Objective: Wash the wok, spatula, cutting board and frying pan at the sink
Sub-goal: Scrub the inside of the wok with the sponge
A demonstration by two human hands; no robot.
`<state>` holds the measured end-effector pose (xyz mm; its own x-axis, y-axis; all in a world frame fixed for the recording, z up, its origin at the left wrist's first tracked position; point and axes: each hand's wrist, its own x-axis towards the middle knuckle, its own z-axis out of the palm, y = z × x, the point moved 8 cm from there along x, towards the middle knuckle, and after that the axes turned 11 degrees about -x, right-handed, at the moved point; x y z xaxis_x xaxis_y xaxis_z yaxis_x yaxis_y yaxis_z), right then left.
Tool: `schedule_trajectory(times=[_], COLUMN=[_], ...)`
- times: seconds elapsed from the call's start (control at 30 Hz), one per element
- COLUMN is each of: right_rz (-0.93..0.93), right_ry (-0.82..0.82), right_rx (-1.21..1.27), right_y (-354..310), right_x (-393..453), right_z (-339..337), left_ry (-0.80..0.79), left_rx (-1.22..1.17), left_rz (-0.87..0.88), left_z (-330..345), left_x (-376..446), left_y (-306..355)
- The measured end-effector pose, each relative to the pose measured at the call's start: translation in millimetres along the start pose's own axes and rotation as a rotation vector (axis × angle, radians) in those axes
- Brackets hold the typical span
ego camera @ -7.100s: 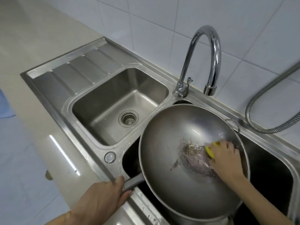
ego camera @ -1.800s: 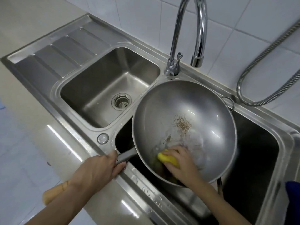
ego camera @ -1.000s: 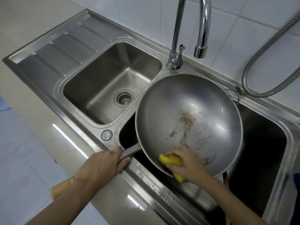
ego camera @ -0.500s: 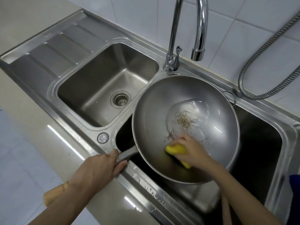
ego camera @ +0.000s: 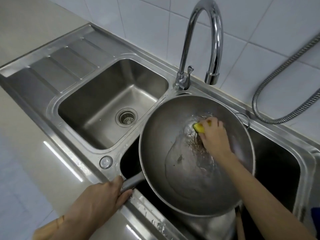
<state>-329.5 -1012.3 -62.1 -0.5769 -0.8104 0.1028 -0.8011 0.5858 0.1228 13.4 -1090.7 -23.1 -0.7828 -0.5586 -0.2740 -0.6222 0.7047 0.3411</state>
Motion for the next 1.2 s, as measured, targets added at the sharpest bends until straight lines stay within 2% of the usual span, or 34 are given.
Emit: schedule_trajectory(times=[0.07,0.13,0.23,0.37,0.5,0.57,0.63,0.7,0.8,0.87,0.97,1.1,1.2], right_rz=[0.058,0.099,0.118,-0.042,-0.172,-0.127,-0.031,0.062,0.158,0.215,0.196,0.154,0.064], right_ry=[0.073,0.074,-0.093,-0.302,-0.502,-0.532,-0.451,-0.291,-0.116,-0.071,-0.050,-0.083,-0.194], right_rx=[0.194,0.494,0.896,1.047,0.945,0.814,0.573,0.315,0.116,0.091,0.122,0.417,0.631], right_y=[-24.1,-50.7,-96.9,-139.4,-122.0,-91.9,-54.0,-18.2,9.1,9.0,-20.9,-76.7,-113.7], right_x=[12.6,16.4,3.3,-50.1,-111.6,-137.4,-152.9,-156.4,-139.3,-119.4,-93.4,-83.5,-98.9], right_z=[-1.3,-0.4,3.6,1.2,8.8,17.7,24.7,23.7,21.3,20.6,24.7,18.6,8.4], left_ry=[0.021,0.060,0.079,-0.024,-0.099,-0.105,-0.103,-0.096,-0.084,-0.073,-0.055,-0.064,-0.052], left_rx=[0.002,0.032,0.077,0.124,0.164,0.178,0.178,0.171,0.185,0.176,0.156,0.130,0.117], left_rz=[-0.003,0.063,0.088,0.010,-0.007,-0.006,-0.004,0.009,0.015,0.015,0.020,0.004,0.005], left_z=[0.1,0.0,-3.3,0.5,1.8,-0.8,-0.7,0.2,3.1,3.5,3.2,1.7,-0.2], left_x=[0.4,0.4,0.8,1.2,0.6,0.8,1.1,1.0,0.5,0.9,1.0,0.9,0.6], left_y=[-4.5,-3.0,1.7,3.1,6.5,7.4,6.2,6.0,3.4,2.0,1.3,-0.6,1.0])
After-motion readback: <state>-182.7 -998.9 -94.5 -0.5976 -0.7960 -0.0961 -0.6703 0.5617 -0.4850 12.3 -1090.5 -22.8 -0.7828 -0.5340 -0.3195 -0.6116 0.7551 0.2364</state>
